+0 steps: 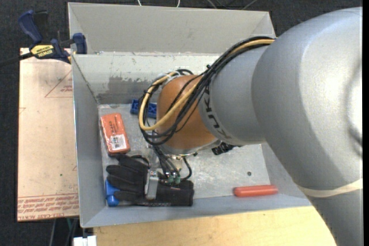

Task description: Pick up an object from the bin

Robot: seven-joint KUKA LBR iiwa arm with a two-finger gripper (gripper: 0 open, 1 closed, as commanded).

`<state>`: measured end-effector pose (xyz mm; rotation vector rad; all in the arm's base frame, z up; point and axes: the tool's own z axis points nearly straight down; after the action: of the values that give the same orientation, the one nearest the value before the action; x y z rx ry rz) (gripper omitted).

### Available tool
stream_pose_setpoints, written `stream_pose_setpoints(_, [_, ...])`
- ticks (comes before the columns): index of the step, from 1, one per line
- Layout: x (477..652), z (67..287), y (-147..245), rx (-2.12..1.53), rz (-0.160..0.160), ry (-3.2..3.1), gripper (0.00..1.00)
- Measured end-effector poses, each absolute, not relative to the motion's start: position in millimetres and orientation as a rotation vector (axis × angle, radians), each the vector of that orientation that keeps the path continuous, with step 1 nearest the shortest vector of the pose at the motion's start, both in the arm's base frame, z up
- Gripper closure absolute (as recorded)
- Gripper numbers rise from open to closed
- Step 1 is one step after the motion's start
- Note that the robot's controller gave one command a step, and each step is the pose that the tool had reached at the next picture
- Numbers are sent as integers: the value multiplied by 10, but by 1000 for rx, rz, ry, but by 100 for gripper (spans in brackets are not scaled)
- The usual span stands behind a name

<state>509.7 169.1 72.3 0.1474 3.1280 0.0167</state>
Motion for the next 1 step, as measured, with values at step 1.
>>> stream_pose_setpoints(1, [5053, 722, 1721, 384, 23, 3105, 0])
